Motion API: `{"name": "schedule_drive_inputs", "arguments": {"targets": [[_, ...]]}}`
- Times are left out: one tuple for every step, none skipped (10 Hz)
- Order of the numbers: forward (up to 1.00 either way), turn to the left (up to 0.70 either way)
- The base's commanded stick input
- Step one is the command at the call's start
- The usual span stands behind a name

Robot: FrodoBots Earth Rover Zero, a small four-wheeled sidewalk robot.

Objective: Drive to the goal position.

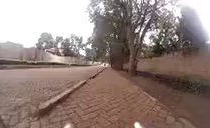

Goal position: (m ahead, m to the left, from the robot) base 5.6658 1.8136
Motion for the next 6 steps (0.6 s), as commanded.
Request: {"name": "schedule_drive_inputs", "arguments": {"targets": [[0.5,-0.5],[0.5,-0.5],[0.5,-0.5],[0.5,-0.5],[0.5,-0.01],[0.5,0.21]]}}
